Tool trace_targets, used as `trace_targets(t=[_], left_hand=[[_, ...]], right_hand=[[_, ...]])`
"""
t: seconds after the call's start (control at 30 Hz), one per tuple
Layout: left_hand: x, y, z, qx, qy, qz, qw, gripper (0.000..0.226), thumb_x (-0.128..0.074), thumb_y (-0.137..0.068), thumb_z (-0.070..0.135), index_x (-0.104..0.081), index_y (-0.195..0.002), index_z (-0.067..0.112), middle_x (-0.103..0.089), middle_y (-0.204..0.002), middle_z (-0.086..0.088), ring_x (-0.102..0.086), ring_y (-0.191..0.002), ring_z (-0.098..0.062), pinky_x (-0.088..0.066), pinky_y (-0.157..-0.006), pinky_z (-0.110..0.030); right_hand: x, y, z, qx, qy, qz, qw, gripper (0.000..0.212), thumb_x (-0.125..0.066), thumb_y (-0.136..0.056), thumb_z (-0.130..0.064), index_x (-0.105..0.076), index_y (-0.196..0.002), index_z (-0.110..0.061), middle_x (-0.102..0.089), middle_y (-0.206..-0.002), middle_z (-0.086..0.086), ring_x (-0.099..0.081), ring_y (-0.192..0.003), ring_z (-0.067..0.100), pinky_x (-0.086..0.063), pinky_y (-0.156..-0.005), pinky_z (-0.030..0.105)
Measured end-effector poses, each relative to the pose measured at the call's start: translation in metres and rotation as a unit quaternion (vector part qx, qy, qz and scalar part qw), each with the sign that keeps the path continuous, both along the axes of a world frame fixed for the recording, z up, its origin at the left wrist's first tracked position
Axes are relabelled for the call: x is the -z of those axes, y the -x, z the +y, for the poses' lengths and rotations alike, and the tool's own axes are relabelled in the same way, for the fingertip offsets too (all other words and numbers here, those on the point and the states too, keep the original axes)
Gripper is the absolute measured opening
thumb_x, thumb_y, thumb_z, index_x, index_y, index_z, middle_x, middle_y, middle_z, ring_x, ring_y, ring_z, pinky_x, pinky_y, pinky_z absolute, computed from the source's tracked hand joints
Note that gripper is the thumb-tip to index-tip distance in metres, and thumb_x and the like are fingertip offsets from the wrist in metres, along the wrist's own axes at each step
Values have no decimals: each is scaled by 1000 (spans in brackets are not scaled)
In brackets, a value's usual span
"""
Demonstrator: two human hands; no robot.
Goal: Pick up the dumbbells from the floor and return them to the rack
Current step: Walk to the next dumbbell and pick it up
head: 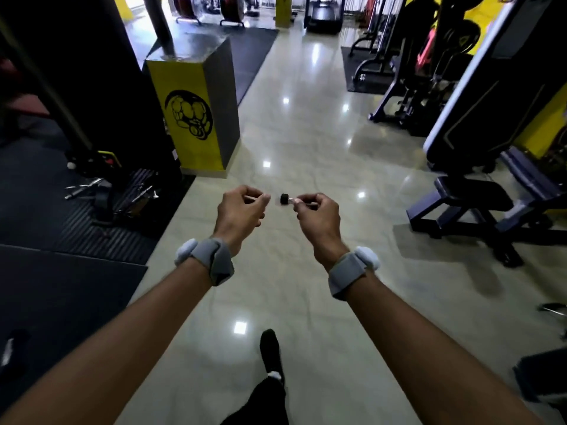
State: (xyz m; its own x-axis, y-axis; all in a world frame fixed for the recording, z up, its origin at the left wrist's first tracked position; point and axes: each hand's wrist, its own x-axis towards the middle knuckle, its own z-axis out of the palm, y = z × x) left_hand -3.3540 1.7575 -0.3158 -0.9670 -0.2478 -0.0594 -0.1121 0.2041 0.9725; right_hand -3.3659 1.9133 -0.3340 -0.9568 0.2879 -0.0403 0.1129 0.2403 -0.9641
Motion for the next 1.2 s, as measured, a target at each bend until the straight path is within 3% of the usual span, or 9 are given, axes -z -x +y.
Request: trace_targets(t=[0.1, 0.33, 0.5, 0.6, 0.7, 0.8, 0.97, 1.2], left_hand=[[22, 76, 6, -8, -16, -5, 1000, 14, -72, -90, 29, -68, -91, 16, -70, -80, -8, -66, -66, -16, -58, -59, -30], [52, 283, 41, 8, -36, -113, 993, 13, -72, -87, 29, -69, -83, 17, -70, -71, -5, -67, -65, -19, -58, -59, -31], [84, 406, 54, 32, 63, -162, 984, 20, -69, -78, 43, -69, -79, 23, -73, -75, -1, -72, -76, -24, -63, -73, -40], [104, 453, 60, 55, 158, -180, 969, 19, -66, -83, 41, -72, -90, 25, -74, -91, -2, -68, -92, -27, -56, -82, -31], [128, 527, 73, 57, 183, -204, 960, 17, -63, -88, 34, -73, -98, 24, -73, -100, -7, -65, -99, -29, -47, -76, -26], [142, 602, 84, 72, 197, -225, 952, 18, -62, -89, 32, -73, -100, 23, -73, -103, -7, -65, -99, -28, -44, -75, -25], [148, 710, 89, 94, 211, -245, 941, 16, -63, -85, 34, -70, -93, 22, -73, -98, -6, -66, -99, -28, -52, -79, -29], [166, 861, 70, 105, 284, -248, 920, 20, -58, -91, 31, -67, -103, 20, -70, -106, -8, -64, -99, -31, -53, -81, -31]], right_hand=[[24, 73, -1, 5, -12, -19, 1000, 6, -73, -86, -31, -71, -85, -26, -76, -84, -5, -73, -82, 16, -61, -83, 42], [40, 259, 8, 48, -27, -74, 996, 7, -74, -87, -27, -70, -84, -22, -76, -84, -5, -72, -83, 16, -60, -83, 41], [61, 366, 32, 85, -50, -114, 989, 13, -73, -87, -30, -73, -92, -18, -76, -91, -1, -71, -89, 19, -57, -81, 33], [85, 412, 41, 87, -69, -141, 984, 11, -71, -87, -30, -73, -92, -20, -77, -95, -1, -71, -92, 21, -56, -82, 31], [116, 496, 48, 100, -67, -175, 977, 13, -70, -88, -29, -73, -94, -18, -77, -97, 1, -70, -94, 23, -54, -80, 28], [135, 580, 46, 85, -60, -199, 974, 13, -70, -86, -28, -73, -94, -17, -77, -96, 1, -71, -95, 23, -55, -82, 31], [146, 693, 40, 49, -77, -234, 968, 13, -67, -88, -25, -73, -97, -17, -76, -101, 4, -70, -99, 25, -49, -78, 25], [181, 822, 41, -64, -252, -241, 935, 20, -58, -87, -28, -68, -103, -21, -75, -101, 3, -68, -98, 28, -54, -79, 33]])
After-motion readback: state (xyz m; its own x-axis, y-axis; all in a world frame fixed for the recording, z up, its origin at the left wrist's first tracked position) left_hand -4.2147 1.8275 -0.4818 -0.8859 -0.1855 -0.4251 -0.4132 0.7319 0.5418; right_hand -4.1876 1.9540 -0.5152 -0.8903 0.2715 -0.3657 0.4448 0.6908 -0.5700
